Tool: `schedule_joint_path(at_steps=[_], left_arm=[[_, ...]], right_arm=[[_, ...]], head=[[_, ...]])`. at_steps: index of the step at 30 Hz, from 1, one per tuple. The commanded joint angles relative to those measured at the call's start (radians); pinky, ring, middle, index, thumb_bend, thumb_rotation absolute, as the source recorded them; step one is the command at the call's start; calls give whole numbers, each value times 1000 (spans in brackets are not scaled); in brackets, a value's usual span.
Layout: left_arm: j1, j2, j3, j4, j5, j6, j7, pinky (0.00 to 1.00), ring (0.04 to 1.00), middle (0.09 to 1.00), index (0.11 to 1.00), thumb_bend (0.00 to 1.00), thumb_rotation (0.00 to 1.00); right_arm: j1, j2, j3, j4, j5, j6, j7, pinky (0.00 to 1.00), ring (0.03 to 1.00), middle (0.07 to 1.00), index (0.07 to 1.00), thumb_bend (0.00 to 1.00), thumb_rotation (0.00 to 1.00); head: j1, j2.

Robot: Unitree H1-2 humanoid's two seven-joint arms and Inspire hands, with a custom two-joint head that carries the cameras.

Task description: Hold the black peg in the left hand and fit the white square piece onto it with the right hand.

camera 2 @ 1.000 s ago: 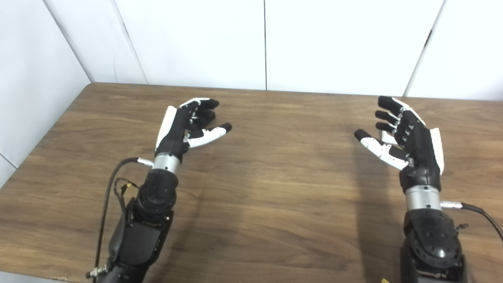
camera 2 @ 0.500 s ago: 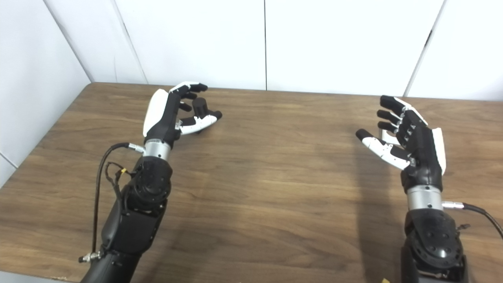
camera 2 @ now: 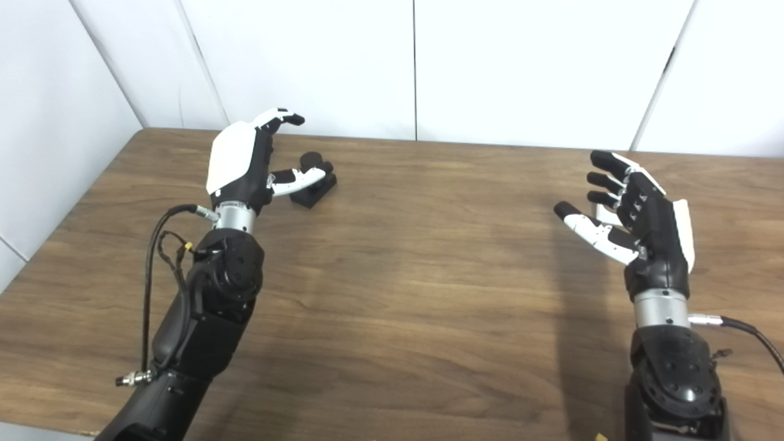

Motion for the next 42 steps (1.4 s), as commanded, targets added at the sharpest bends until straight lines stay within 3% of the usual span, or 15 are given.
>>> schedule_joint_path(at_steps=[1, 7, 11, 15, 24, 29, 42], left_arm=[[-64, 33, -4, 6, 41, 6, 12, 746, 888, 898, 746, 763, 378], [-102, 61, -35, 54, 93, 36, -3, 886, 914, 916, 748, 788, 419], [-139, 88, -73, 90, 174, 89, -64, 925, 946, 940, 768, 809, 508], [-164, 76, -59, 137, 251, 100, -101, 992, 983, 943, 756, 870, 535], [-183, 55, -37, 245, 334, 100, -132, 992, 982, 948, 740, 914, 573], [-197, 49, -39, 299, 341, 100, -143, 966, 976, 949, 732, 927, 586], [-199, 25, -47, 351, 343, 100, -155, 962, 958, 946, 694, 937, 571]], right_arm=[[-28, -8, -3, -33, -3, -24, -1, 711, 767, 798, 744, 635, 91], [-29, -7, 0, -34, -11, -22, -3, 720, 773, 805, 743, 633, 105], [-32, -7, 1, -28, -12, -29, -3, 723, 773, 806, 744, 636, 111], [-30, -1, 2, -34, -11, -23, -5, 726, 777, 807, 748, 633, 107], [-34, -5, -3, -27, -6, -37, -4, 710, 776, 803, 749, 639, 120], [-36, -5, -7, -43, -6, -14, -4, 733, 779, 804, 749, 637, 120], [-41, -5, -7, -36, -13, -30, -9, 743, 778, 801, 751, 634, 99]], head=[[1, 0], [0, 0], [-1, 1], [-6, 2], [-13, 9], [-20, 14], [-25, 22]])
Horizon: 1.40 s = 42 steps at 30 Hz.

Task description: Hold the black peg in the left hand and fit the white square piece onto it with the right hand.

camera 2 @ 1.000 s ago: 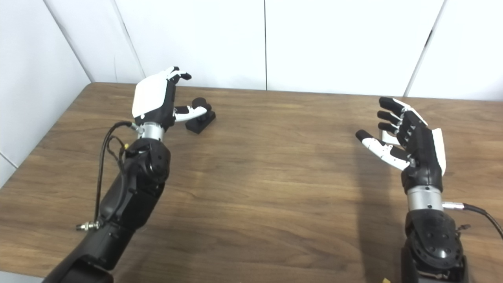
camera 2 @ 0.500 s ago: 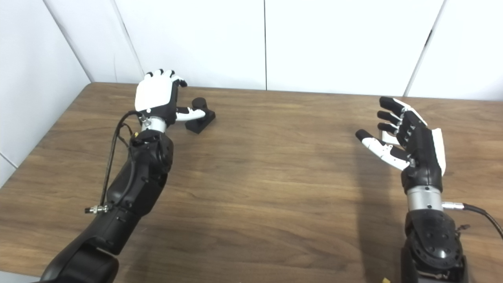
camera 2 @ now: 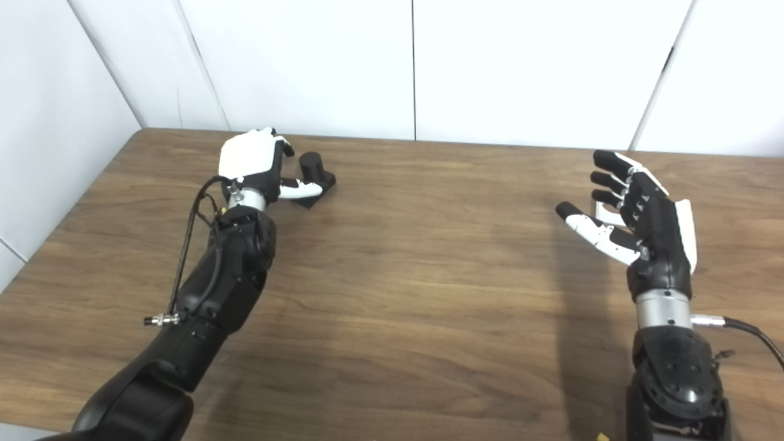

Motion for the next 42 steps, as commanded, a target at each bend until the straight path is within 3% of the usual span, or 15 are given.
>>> schedule_joint_path(at_steps=[1, 9, 24, 30, 36, 40, 42], left_arm=[[-44, 6, 0, -2, 20, 7, 14, 952, 956, 945, 695, 936, 572], [-32, -18, -18, 53, 8, 7, 40, 867, 930, 932, 714, 937, 601], [-22, -49, -24, 95, -1, 7, 47, 860, 921, 927, 728, 916, 603], [-20, -55, -22, 114, -15, 7, 86, 852, 903, 908, 707, 829, 511], [-25, -52, -19, 133, -63, 5, 141, 891, 873, 862, 575, 743, 325], [-31, -41, -36, 156, -83, 5, 171, 876, 855, 841, 535, 738, 309], [-33, -37, -42, 163, -91, 5, 177, 873, 849, 837, 505, 606, 179]], right_arm=[[-41, -5, -5, -31, -2, -32, -6, 746, 778, 800, 751, 635, 103], [-32, -3, -4, -41, -3, -29, -6, 732, 770, 795, 751, 640, 111], [-24, -9, -22, -58, 7, -20, -7, 706, 773, 800, 753, 630, 91], [-21, -11, -29, -71, 13, -1, -2, 731, 785, 800, 753, 631, 98], [-23, -11, -31, -84, 21, 7, 3, 727, 782, 800, 758, 622, 75], [-23, -14, -30, -86, 15, 12, 3, 749, 782, 800, 757, 619, 83], [-23, -12, -30, -88, 16, 16, 1, 756, 782, 798, 755, 620, 81]], head=[[1, 1], [-5, 10], [-13, 23], [-17, 26], [-18, 31], [-19, 32], [-19, 33]])
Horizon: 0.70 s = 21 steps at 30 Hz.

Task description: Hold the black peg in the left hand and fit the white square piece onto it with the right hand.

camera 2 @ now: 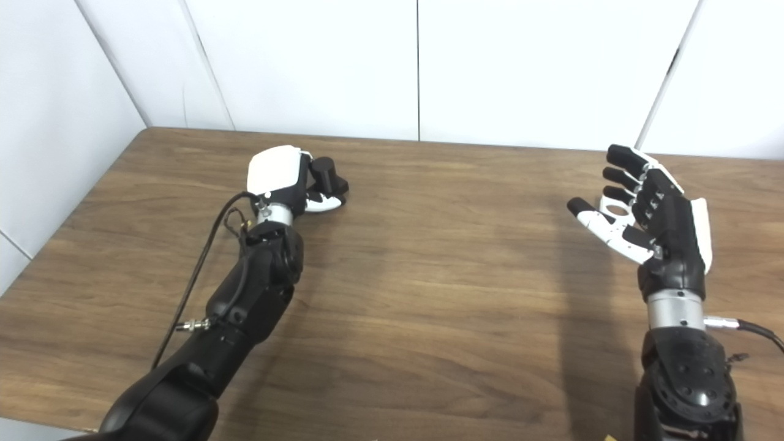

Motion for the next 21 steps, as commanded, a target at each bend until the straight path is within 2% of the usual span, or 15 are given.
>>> schedule_joint_path(at_steps=[1, 4, 15, 18, 21], left_arm=[[-15, 31, -8, 31, -5, 15, 2, 873, 847, 836, 497, 561, 135], [-15, 34, -13, 33, -15, 16, 7, 876, 843, 831, 488, 519, 94], [-4, 36, -27, 16, -76, 8, 32, 902, 835, 821, 483, 518, 81], [14, 45, -26, -16, -146, -58, 22, 919, 852, 828, 481, 518, 73], [33, 64, -26, -54, -233, -140, -30, 902, 868, 834, 482, 517, 72]], right_arm=[[-28, -10, -5, -44, 3, -16, 0, 753, 779, 798, 754, 622, 83], [-28, -9, -5, -42, 2, -18, -2, 746, 774, 795, 751, 627, 87], [-28, -13, -9, -54, 2, -1, -2, 733, 781, 802, 747, 633, 120], [-29, -16, -9, -57, 2, 3, -1, 744, 786, 805, 750, 621, 111], [-30, -18, -10, -54, 5, 1, 3, 749, 788, 805, 754, 628, 124]], head=[[0, 0], [-2, 1], [-5, 6], [-8, 8], [-14, 9]])
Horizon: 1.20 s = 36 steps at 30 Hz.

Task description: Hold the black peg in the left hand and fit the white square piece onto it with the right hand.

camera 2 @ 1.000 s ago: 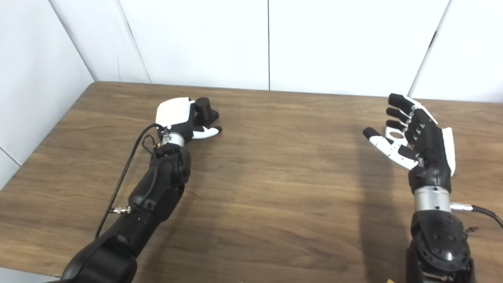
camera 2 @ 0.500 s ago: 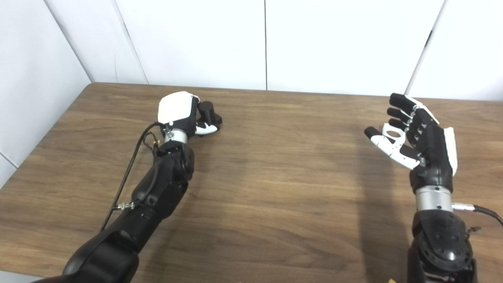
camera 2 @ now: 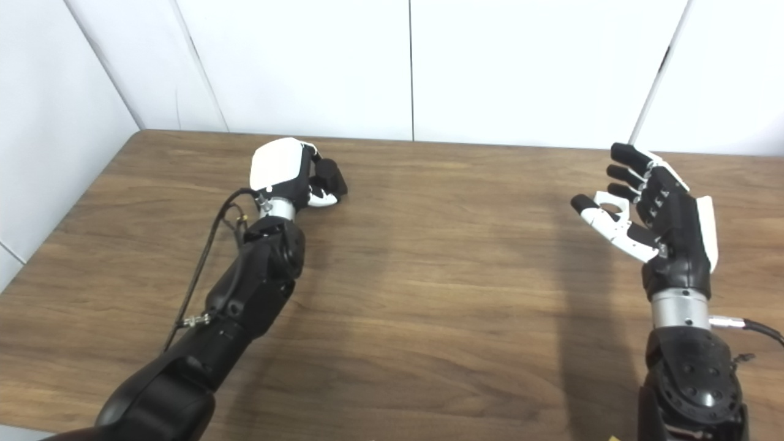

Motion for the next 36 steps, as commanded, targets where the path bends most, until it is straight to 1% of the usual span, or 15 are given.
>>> schedule_joint_path(at_steps=[1, 3, 4, 6, 7, 9, 14, 16, 18, 20, 22, 27, 29, 32, 36], left_arm=[[26, 35, -9, -30, -75, -64, -86, 889, 872, 839, 483, 518, 74], [36, 55, -18, -52, -133, -114, -137, 853, 872, 845, 484, 519, 77], [39, 62, -21, -58, -152, -132, -151, 857, 875, 847, 485, 521, 76], [43, 84, -35, -80, -206, -167, -225, 877, 890, 862, 487, 522, 77], [44, 92, -41, -87, -224, -176, -249, 889, 899, 871, 489, 522, 78], [48, 107, -52, -101, -269, -218, -297, 848, 888, 867, 490, 522, 79], [55, 121, -68, -122, -359, -316, -376, 809, 884, 859, 492, 521, 82], [58, 120, -71, -134, -375, -326, -394, 810, 885, 859, 492, 520, 82], [64, 114, -71, -150, -408, -350, -418, 819, 895, 862, 493, 520, 83], [70, 107, -70, -161, -436, -369, -433, 827, 902, 865, 493, 520, 82], [77, 101, -72, -170, -459, -383, -443, 840, 909, 872, 493, 519, 82], [98, 87, -81, -206, -478, -386, -451, 840, 916, 879, 494, 519, 82], [107, 78, -86, -218, -475, -390, -446, 835, 921, 885, 494, 519, 82], [122, 55, -92, -218, -466, -420, -422, 838, 926, 889, 493, 519, 82], [143, 30, -106, -232, -443, -435, -400, 873, 941, 897, 493, 519, 81]], right_arm=[[-33, -14, -4, -29, 4, -13, 3, 750, 787, 805, 755, 631, 129], [-36, -16, -1, -30, -7, -7, 0, 747, 784, 803, 755, 639, 141], [-37, -16, 0, -31, -12, -5, 0, 746, 782, 802, 754, 636, 141], [-39, -20, 5, -30, -25, -10, -1, 738, 778, 802, 753, 632, 136], [-40, -20, 6, -30, -28, -12, -1, 734, 775, 802, 753, 630, 132], [-43, -24, 9, -29, -33, -13, 1, 733, 769, 802, 756, 633, 143], [-49, -24, 14, -30, -30, -12, 2, 735, 771, 797, 758, 638, 152], [-51, -24, 14, -29, -28, -14, 2, 735, 771, 796, 758, 637, 151], [-54, -21, 13, -23, -22, -20, 2, 735, 771, 796, 757, 641, 152], [-56, -20, 14, -19, -19, -23, 3, 725, 767, 795, 757, 636, 140], [-57, -20, 16, -20, -23, -23, 1, 720, 772, 799, 760, 633, 152], [-57, -19, 20, -24, -32, -19, -3, 714, 768, 798, 757, 640, 159], [-56, -20, 21, -23, -30, -24, -2, 714, 768, 799, 758, 632, 146], [-57, -18, 21, -25, -30, -24, -3, 716, 773, 793, 758, 640, 159], [-57, -16, 22, -31, -41, -18, -10, 721, 769, 787, 751, 648, 171]], head=[[-3, 2], [-11, 3], [-11, 3], [-24, 6], [-24, 6], [-31, 7], [-42, 11], [-42, 11], [-52, 11], [-56, 11], [-61, 12], [-74, 16], [-79, 17], [-86, 19], [-98, 22]])
